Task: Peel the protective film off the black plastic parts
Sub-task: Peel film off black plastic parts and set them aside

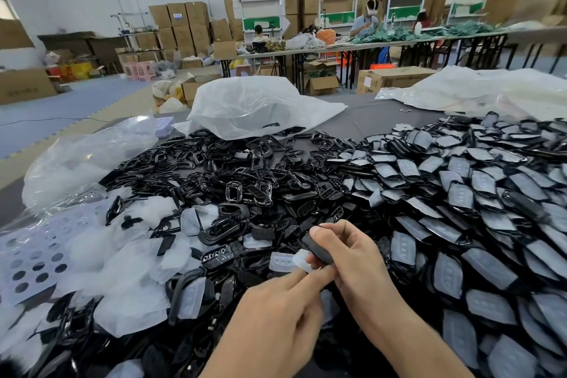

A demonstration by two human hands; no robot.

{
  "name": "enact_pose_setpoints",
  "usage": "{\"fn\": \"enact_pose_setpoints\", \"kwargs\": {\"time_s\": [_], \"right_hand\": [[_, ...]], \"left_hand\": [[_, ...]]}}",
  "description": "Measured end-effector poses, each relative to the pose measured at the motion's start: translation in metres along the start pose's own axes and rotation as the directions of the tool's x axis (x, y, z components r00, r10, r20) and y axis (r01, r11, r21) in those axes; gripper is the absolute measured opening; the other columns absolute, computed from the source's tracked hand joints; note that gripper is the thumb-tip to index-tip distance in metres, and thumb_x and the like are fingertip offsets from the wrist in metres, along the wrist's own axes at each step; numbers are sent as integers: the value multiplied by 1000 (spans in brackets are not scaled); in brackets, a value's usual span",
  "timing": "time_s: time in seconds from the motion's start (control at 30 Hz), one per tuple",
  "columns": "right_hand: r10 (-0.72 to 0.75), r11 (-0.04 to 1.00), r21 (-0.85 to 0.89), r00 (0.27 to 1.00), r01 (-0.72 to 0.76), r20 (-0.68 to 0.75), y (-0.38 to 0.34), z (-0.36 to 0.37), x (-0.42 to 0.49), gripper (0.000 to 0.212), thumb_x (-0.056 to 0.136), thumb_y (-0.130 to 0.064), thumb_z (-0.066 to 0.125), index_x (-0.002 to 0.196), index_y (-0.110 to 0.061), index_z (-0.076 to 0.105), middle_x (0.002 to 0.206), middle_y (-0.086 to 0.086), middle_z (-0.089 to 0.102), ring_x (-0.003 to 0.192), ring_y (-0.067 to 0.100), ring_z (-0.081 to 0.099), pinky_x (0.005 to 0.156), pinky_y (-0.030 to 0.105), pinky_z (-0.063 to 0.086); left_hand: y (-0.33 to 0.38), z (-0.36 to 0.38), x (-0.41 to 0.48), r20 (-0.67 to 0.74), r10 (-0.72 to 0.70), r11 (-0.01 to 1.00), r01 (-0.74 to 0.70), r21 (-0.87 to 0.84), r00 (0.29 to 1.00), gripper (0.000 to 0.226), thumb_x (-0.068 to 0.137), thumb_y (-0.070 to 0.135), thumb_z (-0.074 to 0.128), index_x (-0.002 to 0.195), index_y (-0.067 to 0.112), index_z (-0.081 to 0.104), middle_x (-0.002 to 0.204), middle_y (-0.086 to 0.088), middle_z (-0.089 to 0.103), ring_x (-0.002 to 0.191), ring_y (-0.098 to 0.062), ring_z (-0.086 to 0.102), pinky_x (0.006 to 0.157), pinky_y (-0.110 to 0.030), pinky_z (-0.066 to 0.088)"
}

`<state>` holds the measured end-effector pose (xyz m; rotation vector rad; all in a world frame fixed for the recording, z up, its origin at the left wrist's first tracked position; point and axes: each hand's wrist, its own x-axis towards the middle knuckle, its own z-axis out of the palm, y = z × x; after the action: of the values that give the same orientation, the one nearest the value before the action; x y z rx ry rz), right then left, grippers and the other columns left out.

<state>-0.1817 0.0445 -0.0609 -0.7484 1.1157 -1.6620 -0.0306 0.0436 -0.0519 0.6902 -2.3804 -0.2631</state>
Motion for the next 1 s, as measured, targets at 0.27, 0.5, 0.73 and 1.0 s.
{"fn": "enact_pose_setpoints", "kwargs": {"time_s": [0.27,0.5,0.73,1.0], "right_hand": [[-28,999,24,997,26,72,-6,3,-5,15,79,-26,78,72,-19,67,75,5,71,63,18,70,60,23,56],[-45,998,-31,966,55,255,-1,14,-14,12,78,-33,77,75,-23,72,82,8,74,65,16,69,62,23,56],[-33,927,-337,932,163,362,-2,9,-18,19,101,-26,61,114,-39,66,75,8,73,57,17,65,55,25,51],[-403,908,-199,901,370,-162,-72,-29,16,60,95,-35,63,149,-31,38,91,11,77,71,20,73,63,24,58]], "left_hand": [[-13,1,-2,-244,-354,898,254,-359,903,26,102,44,37,115,50,59,64,6,56,47,-6,46,45,-19,37],[-14,-1,6,-140,-521,703,330,-631,842,14,94,28,60,95,39,69,74,2,69,65,-10,68,59,-18,52],[-25,-4,7,-226,-604,698,370,-613,764,21,98,15,57,93,31,70,67,5,69,55,-1,60,53,-9,44],[-16,0,-15,-181,-287,953,262,-150,941,31,98,52,43,127,45,51,101,24,61,93,-1,57,80,-19,45]]}}
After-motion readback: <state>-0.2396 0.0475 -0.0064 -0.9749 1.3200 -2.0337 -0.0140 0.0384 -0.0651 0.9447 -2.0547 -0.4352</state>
